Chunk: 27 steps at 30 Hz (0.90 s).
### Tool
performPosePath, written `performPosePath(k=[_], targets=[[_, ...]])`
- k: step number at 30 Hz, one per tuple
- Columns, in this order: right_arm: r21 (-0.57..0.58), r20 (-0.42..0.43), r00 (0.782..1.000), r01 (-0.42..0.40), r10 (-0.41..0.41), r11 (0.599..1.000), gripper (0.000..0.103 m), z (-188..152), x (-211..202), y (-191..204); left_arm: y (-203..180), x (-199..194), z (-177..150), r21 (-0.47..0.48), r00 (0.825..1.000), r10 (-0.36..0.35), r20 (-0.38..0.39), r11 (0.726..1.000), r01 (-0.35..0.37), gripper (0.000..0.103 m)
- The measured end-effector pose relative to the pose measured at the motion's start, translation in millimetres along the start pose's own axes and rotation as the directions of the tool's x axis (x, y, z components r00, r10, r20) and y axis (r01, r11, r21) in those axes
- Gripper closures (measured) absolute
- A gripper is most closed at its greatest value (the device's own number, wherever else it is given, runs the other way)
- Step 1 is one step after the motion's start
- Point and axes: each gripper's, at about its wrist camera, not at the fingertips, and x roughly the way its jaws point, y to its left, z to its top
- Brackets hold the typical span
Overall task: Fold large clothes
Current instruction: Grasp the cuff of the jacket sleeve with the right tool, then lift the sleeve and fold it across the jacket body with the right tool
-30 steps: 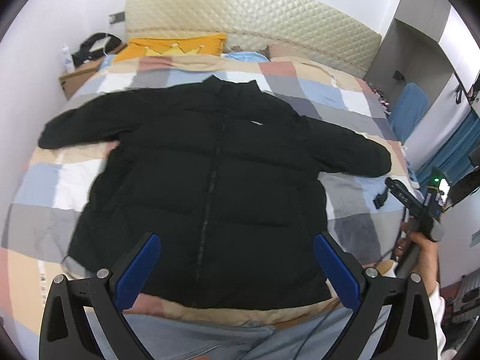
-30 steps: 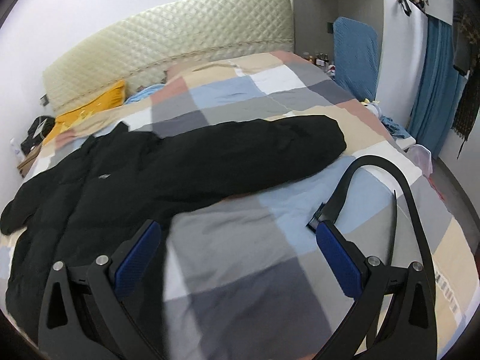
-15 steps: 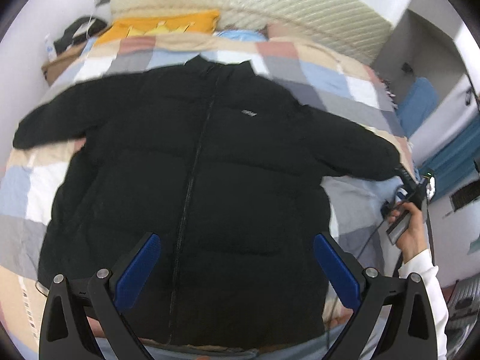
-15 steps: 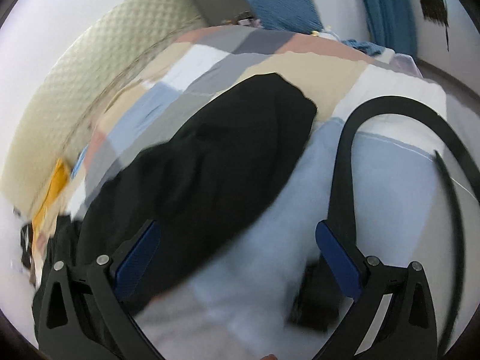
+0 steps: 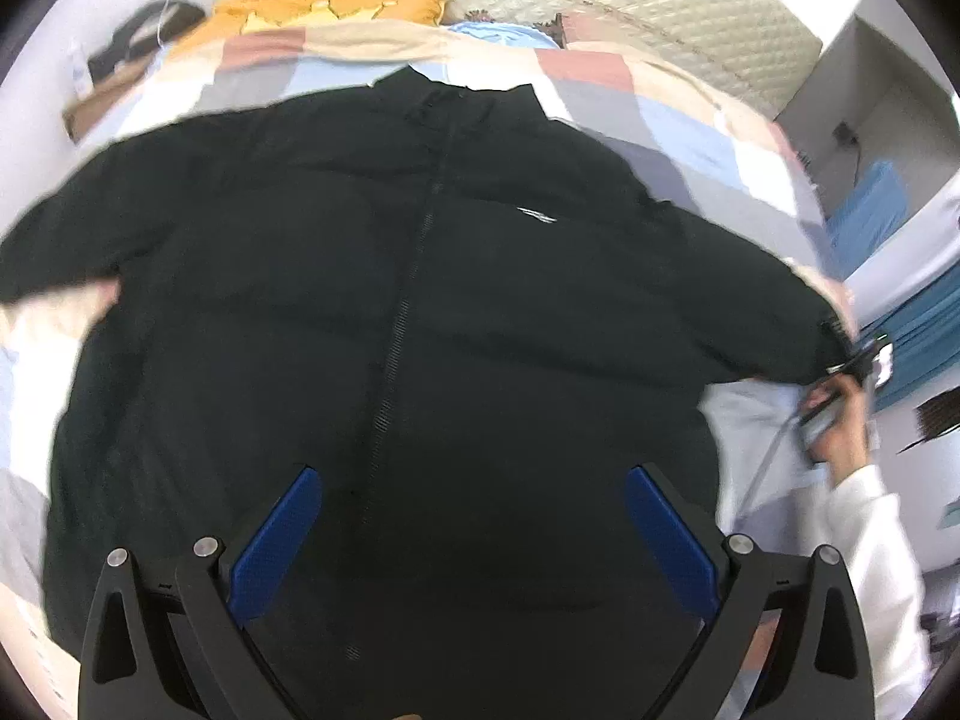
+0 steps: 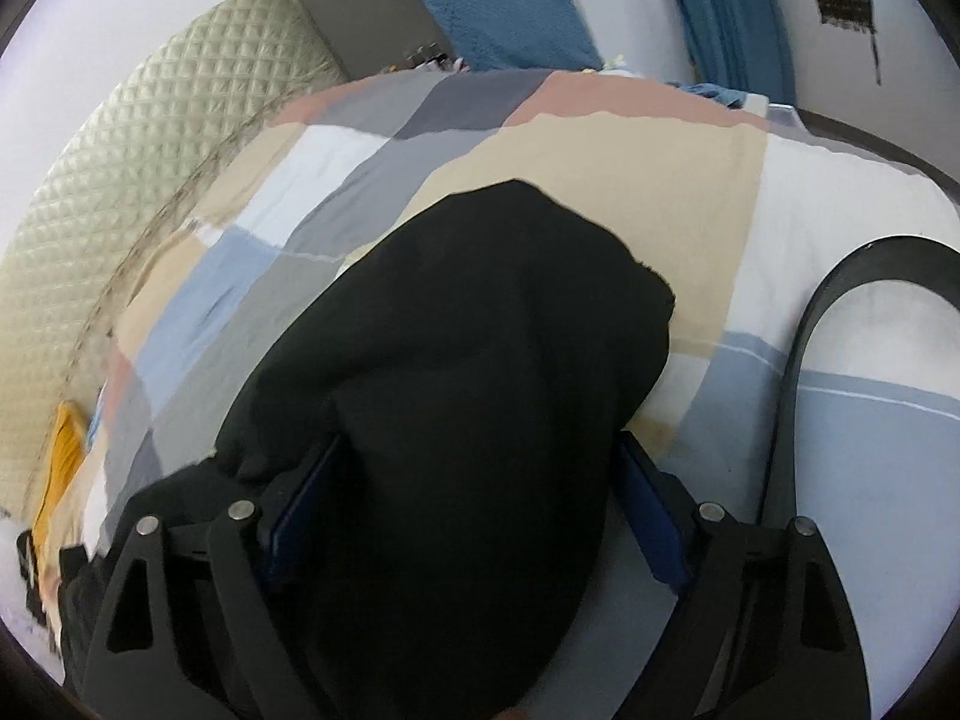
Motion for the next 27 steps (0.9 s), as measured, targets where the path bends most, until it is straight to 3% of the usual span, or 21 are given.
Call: performPosePath(k=[2, 5, 12, 17, 20, 23, 27], targets=[[0.006, 0.022, 1.0, 0.009, -0.009, 1.0, 0.016, 2, 1, -1, 10, 4, -1, 0.007, 0.999, 0.031, 0.018, 0.999, -0.031, 0.001], [0.015, 0.052, 0.999, 0.016, -0.016, 1.0, 0.027, 5, 0, -3, 25, 12, -3, 0.016, 0.999, 0.048, 0.019, 0.999, -0.048, 0.001], [-0.096, 0.077, 0.997, -0.008, 0.015, 0.995, 0.089, 8, -19, 19, 44, 12, -10, 0.057, 0.994, 0.09, 0.069, 0.994, -0.094, 0.001], [-0.109, 0.129, 0.991, -0.005, 0.019, 0.994, 0.1, 12, -53, 28, 60, -3, -18, 0.078, 0.987, 0.099, 0.126, 0.991, -0.109, 0.001], [-0.101, 0.166, 0.985, -0.026, 0.043, 0.995, 0.101, 18, -80, 28, 74, -14, -20, 0.065, 0.98, 0.116, 0.164, 0.99, -0.128, 0.001], [-0.101, 0.196, 0.978, -0.052, 0.071, 0.994, 0.101, 24, -111, 30, 88, -26, -22, 0.055, 0.977, 0.098, 0.192, 0.992, -0.11, 0.001], [-0.153, 0.236, 0.966, -0.073, 0.109, 0.986, 0.101, 32, -156, 46, 107, -48, -32, 0.039, 0.96, 0.071, 0.272, 0.996, -0.085, 0.001]])
